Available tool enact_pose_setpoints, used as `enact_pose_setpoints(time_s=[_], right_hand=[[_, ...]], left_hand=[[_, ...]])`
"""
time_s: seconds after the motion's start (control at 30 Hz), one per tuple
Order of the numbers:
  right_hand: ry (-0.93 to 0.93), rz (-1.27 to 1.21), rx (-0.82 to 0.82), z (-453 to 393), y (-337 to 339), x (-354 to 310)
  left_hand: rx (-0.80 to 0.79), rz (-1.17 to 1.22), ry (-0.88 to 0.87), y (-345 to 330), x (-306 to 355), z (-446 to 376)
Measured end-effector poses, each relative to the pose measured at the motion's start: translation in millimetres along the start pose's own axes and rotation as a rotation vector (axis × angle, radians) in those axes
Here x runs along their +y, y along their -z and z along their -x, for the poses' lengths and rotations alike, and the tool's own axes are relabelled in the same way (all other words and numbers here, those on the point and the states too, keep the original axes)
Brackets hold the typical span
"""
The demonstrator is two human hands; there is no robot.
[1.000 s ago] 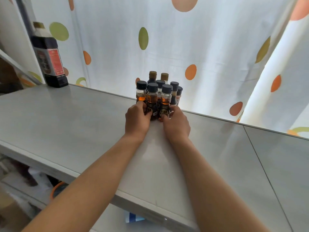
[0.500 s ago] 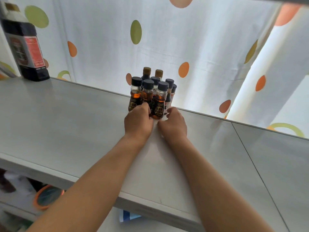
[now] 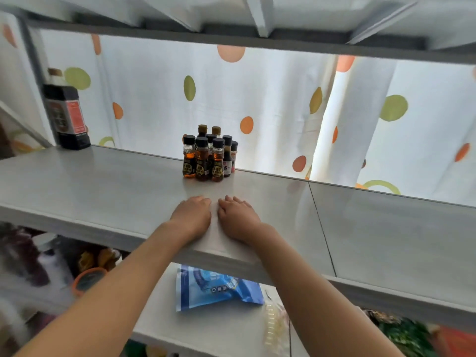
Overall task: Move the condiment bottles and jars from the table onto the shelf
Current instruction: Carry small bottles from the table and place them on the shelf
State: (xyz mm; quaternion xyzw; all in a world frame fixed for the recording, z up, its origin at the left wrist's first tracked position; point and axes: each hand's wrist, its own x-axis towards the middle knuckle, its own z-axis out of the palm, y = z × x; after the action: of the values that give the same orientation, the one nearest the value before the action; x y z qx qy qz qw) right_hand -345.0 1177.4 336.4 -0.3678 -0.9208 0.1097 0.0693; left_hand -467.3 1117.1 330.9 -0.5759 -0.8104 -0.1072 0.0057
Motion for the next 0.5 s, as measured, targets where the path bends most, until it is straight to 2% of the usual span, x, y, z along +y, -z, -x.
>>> enact_pose_setpoints(time_s=[0.2,0.3,0.4,0.5], right_hand=[[0.106,-0.002,0.033,84,-3,14],[0.181,0.088,0.089,129,-10,22],[0.272,0.099,0.102,169,-12,34],[0.287,0.06,0.091,192,-10,33]], left_hand=[[0.035,-0.115,0.102,5,56,89],[0.056,-0.165,0.107,0,81,134],[-0.013,-0.197,0.146,-6,102,183],[0.018,-0.241,0.182,-7,113,224]])
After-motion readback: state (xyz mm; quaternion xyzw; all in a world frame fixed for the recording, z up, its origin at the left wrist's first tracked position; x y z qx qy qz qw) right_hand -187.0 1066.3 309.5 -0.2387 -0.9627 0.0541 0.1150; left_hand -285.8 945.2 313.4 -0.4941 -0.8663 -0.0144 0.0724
